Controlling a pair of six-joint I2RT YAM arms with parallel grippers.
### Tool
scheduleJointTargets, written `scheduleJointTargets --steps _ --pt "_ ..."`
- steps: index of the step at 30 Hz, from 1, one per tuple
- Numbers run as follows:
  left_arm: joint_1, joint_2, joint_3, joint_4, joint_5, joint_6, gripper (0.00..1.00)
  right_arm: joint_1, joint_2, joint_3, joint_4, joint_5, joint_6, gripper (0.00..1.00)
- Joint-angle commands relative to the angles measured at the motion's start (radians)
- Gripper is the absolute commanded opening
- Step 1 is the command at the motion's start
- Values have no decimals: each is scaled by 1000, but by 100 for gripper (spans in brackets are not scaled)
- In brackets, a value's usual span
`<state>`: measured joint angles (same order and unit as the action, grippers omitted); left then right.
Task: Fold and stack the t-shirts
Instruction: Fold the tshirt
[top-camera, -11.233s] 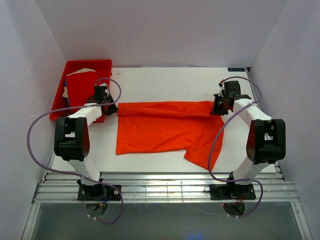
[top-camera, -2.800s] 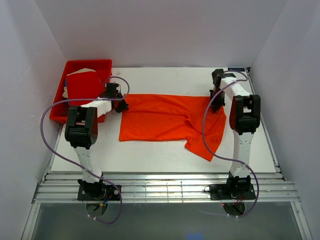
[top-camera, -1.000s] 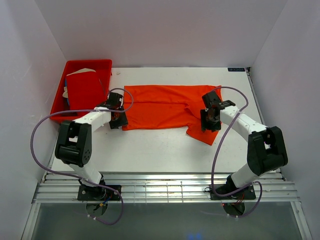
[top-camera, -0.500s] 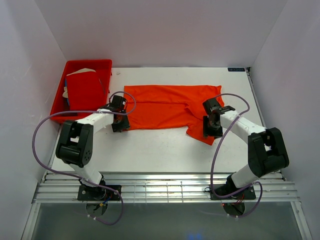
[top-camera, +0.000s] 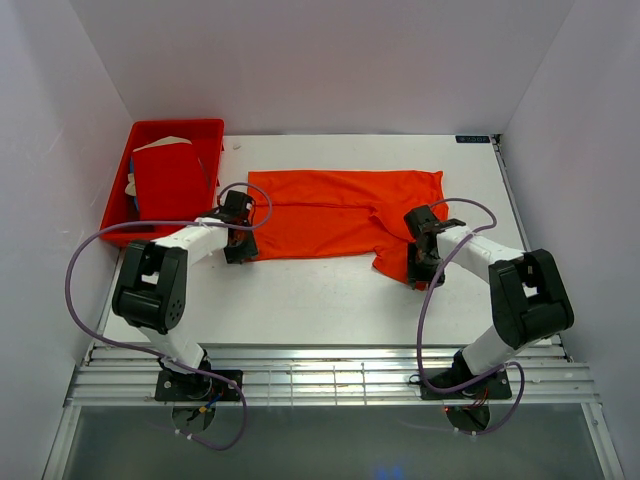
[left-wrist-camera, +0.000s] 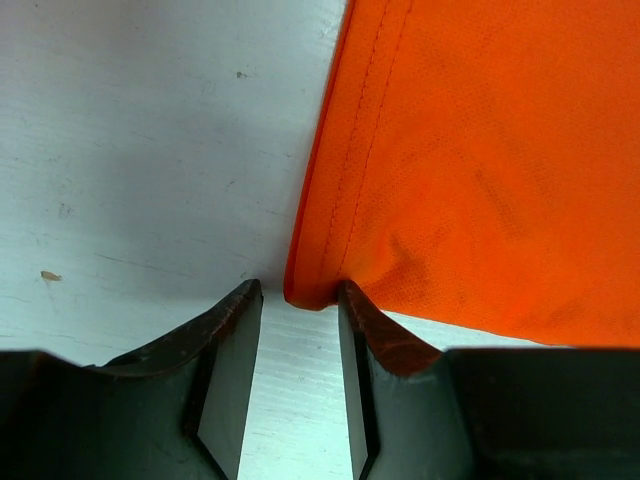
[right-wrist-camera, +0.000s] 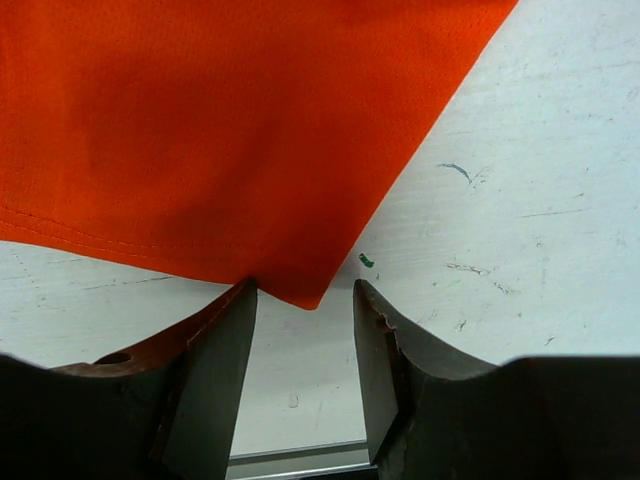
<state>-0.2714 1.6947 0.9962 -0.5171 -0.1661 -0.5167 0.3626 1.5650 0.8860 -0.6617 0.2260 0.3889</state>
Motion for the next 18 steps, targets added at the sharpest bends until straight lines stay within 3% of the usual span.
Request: scheduleJointTargets --steps 1,5,7,10,18 --pt "-3 20 21 9 -33 -5 47 6 26 -10 31 7 25 47" --pt "-3 46 42 8 -46 0 43 6 29 -44 62 -5 27 33" --pt "-3 63 48 11 -49 3 40 6 30 -45 60 -4 25 21" --pt "-3 85 61 14 -59 9 31 6 24 -45 45 6 27 11" --pt "-3 89 74 8 -62 18 14 6 -16 -1 -38 38 18 8"
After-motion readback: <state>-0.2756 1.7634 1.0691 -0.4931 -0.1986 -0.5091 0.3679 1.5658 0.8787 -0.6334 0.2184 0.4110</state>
